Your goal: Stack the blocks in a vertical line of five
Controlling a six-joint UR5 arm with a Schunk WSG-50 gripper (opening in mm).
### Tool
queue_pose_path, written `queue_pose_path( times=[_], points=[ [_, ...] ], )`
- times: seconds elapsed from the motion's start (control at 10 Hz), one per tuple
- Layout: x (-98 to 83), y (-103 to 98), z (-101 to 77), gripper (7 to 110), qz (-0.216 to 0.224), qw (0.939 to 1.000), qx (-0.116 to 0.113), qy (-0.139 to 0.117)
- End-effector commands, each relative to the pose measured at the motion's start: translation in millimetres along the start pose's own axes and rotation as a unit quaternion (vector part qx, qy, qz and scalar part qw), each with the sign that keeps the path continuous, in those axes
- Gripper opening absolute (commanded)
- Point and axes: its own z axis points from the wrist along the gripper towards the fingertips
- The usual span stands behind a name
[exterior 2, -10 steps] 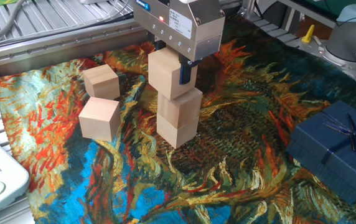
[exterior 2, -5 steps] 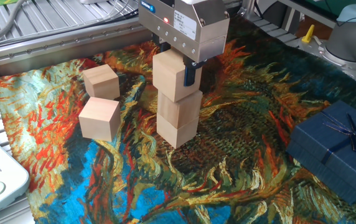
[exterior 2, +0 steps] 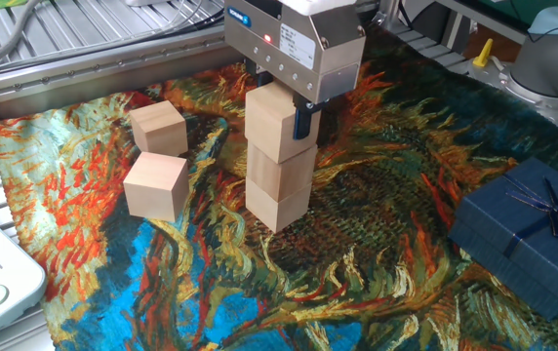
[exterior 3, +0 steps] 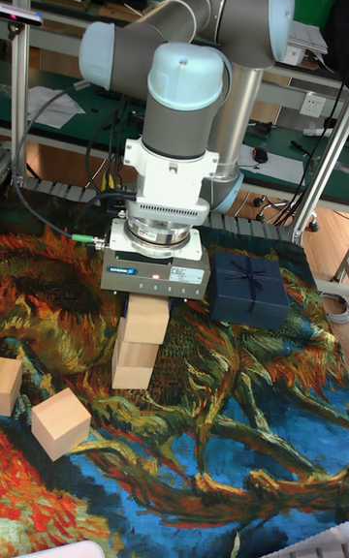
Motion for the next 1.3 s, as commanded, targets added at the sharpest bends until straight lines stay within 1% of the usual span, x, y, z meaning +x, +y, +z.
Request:
queue_pose_path(
  times=[0.0, 0.7, 1.2],
  points=[
    [0.5, -1.5, 1.3, 7, -0.003, 1.0000, -0.004, -0.003],
    [2.9, 0.8, 1.8, 7, -0.008, 0.9999, -0.013, -0.002],
    [4.1, 0.3, 2.8, 7, -0.009, 0.9999, -0.013, 0.000]
  ],
)
